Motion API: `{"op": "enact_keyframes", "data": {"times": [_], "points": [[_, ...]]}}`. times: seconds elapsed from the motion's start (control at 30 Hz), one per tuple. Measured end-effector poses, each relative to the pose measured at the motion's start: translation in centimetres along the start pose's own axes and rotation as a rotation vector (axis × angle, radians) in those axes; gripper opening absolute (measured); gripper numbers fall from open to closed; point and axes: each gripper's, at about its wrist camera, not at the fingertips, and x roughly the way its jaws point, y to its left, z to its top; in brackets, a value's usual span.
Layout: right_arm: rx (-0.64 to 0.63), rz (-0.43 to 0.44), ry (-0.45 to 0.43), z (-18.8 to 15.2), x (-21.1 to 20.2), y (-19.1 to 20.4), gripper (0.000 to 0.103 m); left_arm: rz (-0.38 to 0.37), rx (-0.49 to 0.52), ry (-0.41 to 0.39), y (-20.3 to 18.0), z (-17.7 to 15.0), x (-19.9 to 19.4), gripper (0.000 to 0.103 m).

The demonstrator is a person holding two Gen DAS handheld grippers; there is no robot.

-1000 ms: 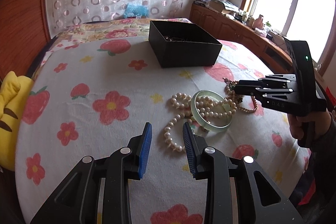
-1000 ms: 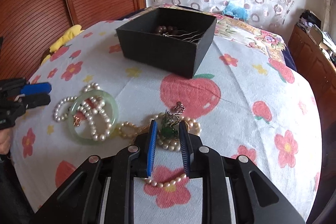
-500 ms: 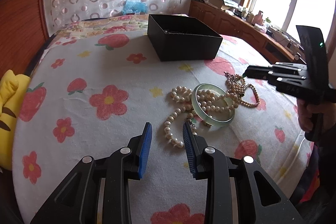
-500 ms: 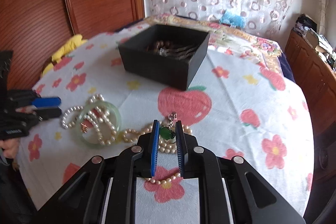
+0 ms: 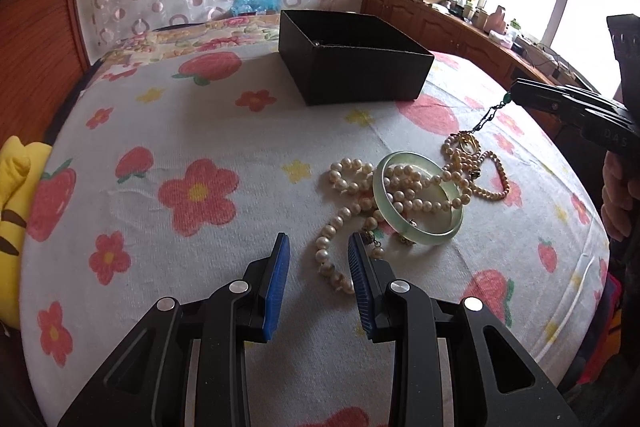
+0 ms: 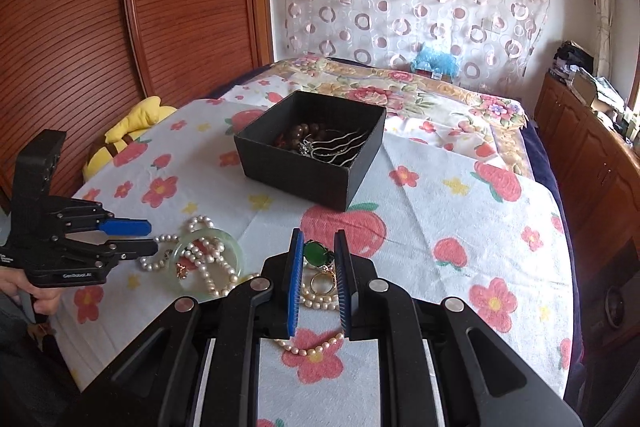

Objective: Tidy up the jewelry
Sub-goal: 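Lower the right gripper onto the green-pendant necklace while the left lowers onto the pearl necklace, then grasp and lift the green-pendant necklace with the right gripper while the left lifts the pearl necklace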

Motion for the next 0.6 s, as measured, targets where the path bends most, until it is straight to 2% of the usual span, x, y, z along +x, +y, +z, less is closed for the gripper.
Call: {"op": "enact_keyframes", "data": {"times": [0.07,0.13,0.17,0.27,0.37,0.6], "points": [[0.001,0.0,0.001,0.0,0.0,0.0,0.017,0.01,0.01,0.001,-0.1,0.2,0.2,0.027],[0.003,-0.002,0.001,0.0,-0.1,0.0,0.017,0.034,0.026,0.001,-0.2,0.2,0.3,0.017],[0.003,-0.003,0.0,0.0,-0.2,0.0,0.017,0.029,0.03,0.002,-0.2,0.3,0.3,0.007],[0.008,-0.005,-0.001,-0.1,-0.4,-0.1,0.017,0.02,0.03,-0.015,-0.3,0.3,-0.3,0.007],[0.011,-0.011,-0.004,-0.2,-0.6,-0.3,0.017,-0.006,0.015,-0.072,-0.5,0.9,-2.3,0.007],[0.013,-0.011,-0.011,-0.2,-0.8,-0.4,0.017,-0.016,0.034,-0.2,-1.7,2.9,-7.4,0.007]]}}
